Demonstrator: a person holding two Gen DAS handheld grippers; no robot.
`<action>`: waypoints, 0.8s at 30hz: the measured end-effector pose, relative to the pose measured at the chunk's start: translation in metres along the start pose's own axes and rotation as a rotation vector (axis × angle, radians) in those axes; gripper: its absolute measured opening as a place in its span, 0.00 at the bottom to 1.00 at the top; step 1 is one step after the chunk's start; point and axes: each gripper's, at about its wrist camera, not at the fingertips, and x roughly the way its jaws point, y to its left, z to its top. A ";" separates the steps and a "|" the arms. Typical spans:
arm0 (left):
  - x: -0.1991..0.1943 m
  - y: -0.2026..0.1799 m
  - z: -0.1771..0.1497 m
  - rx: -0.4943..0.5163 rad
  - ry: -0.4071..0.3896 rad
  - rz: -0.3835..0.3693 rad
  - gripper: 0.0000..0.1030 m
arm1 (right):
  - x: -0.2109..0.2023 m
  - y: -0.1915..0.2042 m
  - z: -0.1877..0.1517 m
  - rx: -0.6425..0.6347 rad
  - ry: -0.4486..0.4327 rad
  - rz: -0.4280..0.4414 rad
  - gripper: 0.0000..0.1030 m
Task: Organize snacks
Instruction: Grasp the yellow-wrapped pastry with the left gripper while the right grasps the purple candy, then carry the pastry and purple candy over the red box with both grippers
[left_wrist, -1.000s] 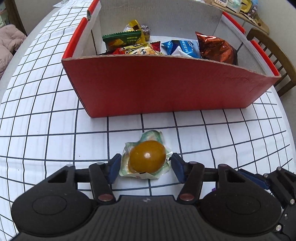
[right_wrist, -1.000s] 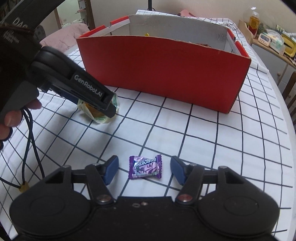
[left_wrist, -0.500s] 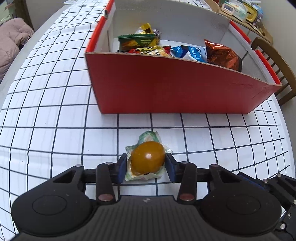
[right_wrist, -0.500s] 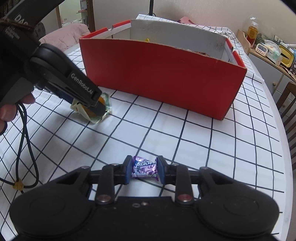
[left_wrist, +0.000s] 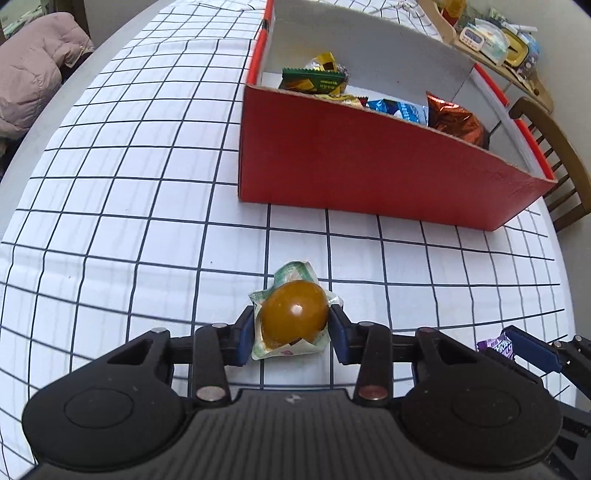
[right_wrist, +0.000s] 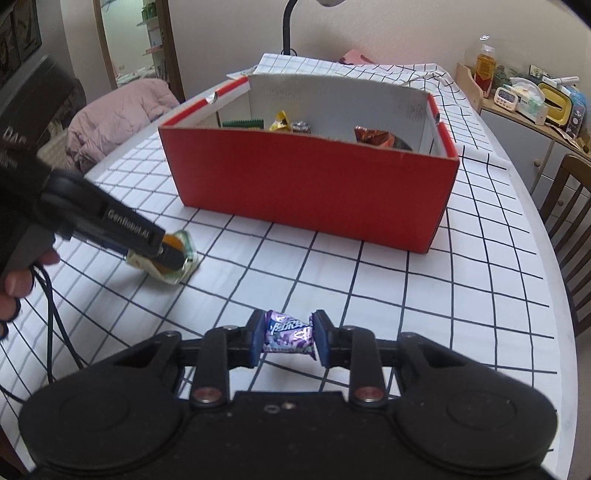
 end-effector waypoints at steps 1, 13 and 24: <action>-0.003 0.001 -0.001 -0.005 -0.003 0.000 0.39 | -0.002 0.000 0.001 0.001 -0.004 0.002 0.27; -0.059 -0.005 0.003 -0.014 -0.096 -0.009 0.39 | -0.030 0.005 0.024 0.008 -0.081 0.016 0.27; -0.098 -0.020 0.019 0.016 -0.181 -0.038 0.39 | -0.052 0.007 0.060 -0.022 -0.174 0.014 0.27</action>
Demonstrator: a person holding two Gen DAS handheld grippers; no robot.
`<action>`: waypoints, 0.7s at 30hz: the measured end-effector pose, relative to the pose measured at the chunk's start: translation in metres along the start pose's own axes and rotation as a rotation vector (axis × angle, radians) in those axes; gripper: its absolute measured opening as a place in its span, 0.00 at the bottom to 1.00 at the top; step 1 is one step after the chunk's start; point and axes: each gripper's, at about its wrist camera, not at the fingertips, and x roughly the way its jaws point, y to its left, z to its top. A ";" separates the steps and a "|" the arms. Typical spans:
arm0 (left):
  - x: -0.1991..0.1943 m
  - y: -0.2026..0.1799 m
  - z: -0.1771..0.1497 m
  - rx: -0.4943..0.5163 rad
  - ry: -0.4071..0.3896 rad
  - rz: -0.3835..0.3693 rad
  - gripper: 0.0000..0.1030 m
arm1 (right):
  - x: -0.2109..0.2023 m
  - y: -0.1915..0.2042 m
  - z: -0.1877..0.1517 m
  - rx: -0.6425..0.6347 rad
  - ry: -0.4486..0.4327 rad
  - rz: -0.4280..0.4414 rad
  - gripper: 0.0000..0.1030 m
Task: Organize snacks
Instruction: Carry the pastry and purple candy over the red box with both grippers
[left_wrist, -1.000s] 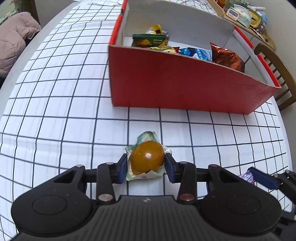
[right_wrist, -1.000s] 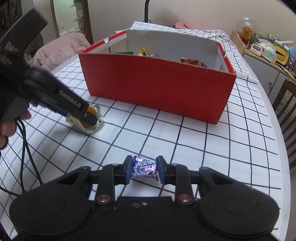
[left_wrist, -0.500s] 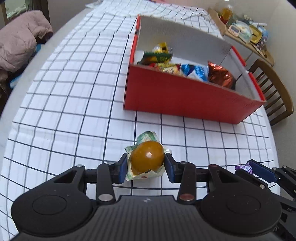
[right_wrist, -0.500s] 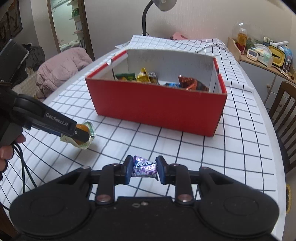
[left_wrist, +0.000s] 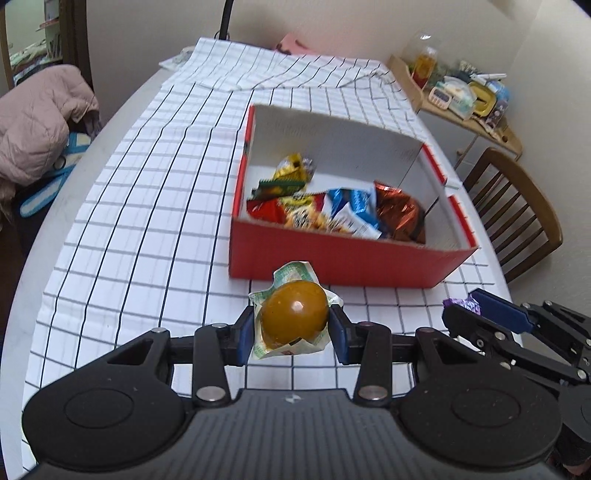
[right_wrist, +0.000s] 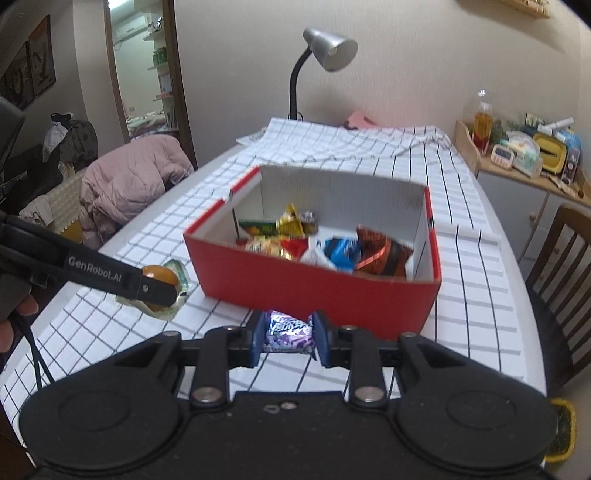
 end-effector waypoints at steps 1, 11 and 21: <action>-0.002 -0.001 0.003 0.002 -0.007 -0.002 0.39 | -0.001 0.000 0.003 -0.002 -0.008 0.000 0.27; -0.015 -0.019 0.031 0.053 -0.073 0.000 0.39 | -0.003 -0.007 0.038 -0.026 -0.072 -0.001 0.27; -0.004 -0.034 0.065 0.075 -0.094 0.012 0.39 | 0.016 -0.027 0.066 -0.011 -0.083 -0.002 0.27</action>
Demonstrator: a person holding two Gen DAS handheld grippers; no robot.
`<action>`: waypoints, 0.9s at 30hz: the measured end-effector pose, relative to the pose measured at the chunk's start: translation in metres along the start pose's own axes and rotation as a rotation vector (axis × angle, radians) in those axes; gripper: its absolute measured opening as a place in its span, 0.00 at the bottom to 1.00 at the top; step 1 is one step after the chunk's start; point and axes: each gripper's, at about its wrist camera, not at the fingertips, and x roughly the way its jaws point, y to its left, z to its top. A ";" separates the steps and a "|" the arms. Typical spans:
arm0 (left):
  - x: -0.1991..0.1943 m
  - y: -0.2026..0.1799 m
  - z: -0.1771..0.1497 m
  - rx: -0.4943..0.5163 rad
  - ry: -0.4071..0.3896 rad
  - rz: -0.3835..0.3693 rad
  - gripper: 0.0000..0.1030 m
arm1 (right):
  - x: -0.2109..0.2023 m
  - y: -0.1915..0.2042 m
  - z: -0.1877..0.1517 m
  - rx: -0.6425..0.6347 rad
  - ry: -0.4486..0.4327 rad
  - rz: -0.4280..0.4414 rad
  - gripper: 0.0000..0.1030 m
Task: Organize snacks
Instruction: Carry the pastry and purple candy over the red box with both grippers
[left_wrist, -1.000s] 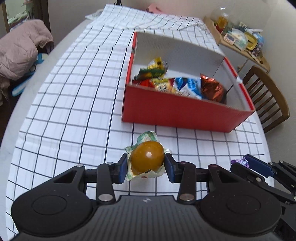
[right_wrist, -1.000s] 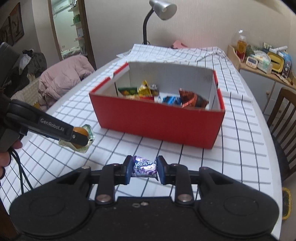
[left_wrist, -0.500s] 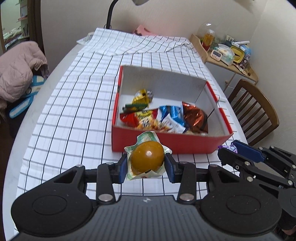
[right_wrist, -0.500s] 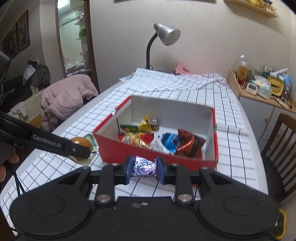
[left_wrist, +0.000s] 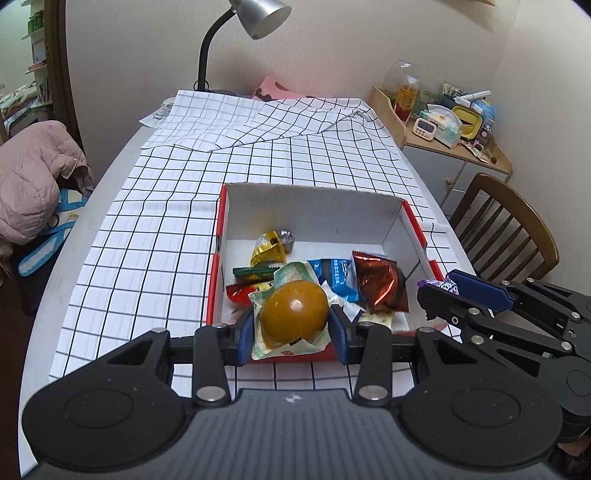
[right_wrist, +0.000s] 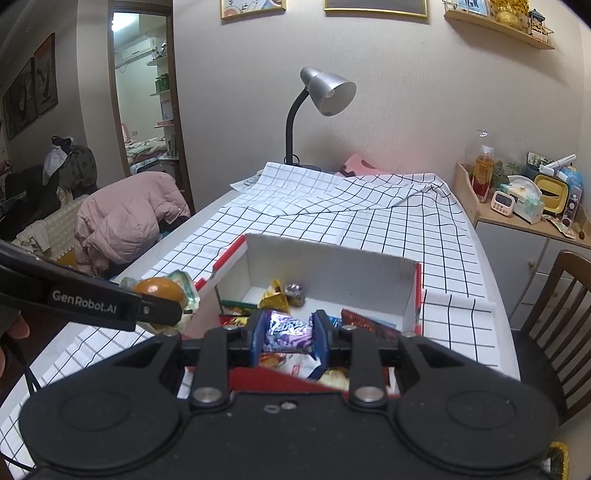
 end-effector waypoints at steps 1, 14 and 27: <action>0.003 -0.001 0.002 0.001 0.001 0.002 0.39 | 0.003 -0.002 0.002 0.000 0.002 -0.001 0.27; 0.062 -0.001 0.025 -0.003 0.073 0.025 0.39 | 0.057 -0.030 0.010 0.026 0.082 0.007 0.27; 0.120 0.007 0.020 -0.007 0.175 0.045 0.39 | 0.117 -0.049 -0.015 0.037 0.226 -0.015 0.27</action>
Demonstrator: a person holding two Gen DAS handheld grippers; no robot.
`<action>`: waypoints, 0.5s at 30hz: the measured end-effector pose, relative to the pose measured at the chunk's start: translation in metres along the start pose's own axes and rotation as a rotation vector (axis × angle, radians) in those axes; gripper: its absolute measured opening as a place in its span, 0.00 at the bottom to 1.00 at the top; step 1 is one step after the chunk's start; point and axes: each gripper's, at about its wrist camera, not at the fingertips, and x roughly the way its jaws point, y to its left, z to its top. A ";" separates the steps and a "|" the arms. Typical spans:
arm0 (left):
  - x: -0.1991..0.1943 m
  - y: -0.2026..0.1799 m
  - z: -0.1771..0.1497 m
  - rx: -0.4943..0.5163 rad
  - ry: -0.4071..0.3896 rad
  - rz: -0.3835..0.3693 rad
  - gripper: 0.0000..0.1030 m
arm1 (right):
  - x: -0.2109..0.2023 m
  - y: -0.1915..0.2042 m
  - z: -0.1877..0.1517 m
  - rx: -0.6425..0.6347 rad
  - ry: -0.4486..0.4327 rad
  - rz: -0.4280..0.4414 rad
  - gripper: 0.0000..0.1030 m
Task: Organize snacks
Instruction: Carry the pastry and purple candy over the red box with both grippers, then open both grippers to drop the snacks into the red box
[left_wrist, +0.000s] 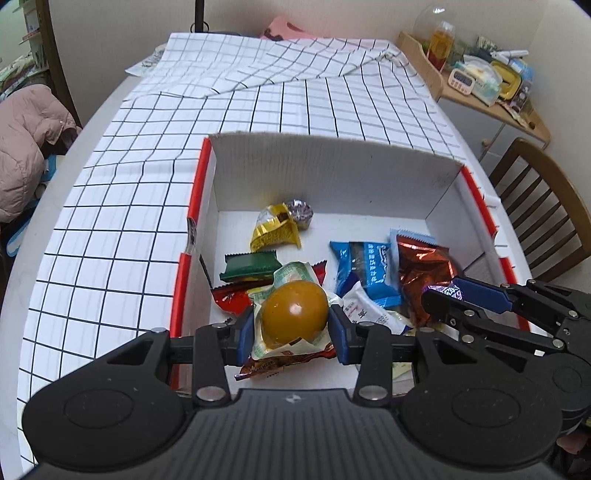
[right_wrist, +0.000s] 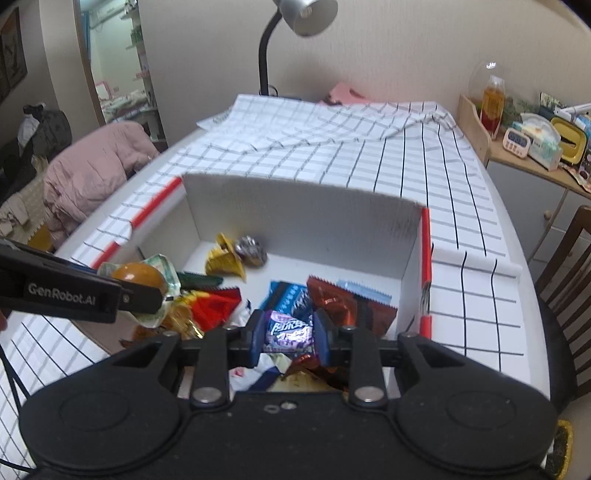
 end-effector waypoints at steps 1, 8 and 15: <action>0.002 0.000 -0.001 0.003 0.005 0.002 0.39 | 0.003 -0.001 -0.001 -0.001 0.008 -0.003 0.27; 0.011 -0.001 -0.004 0.024 0.021 -0.009 0.40 | 0.014 -0.003 -0.006 0.003 0.038 0.007 0.27; 0.010 0.001 -0.006 0.028 0.012 -0.006 0.41 | 0.017 -0.001 -0.007 0.012 0.064 0.013 0.28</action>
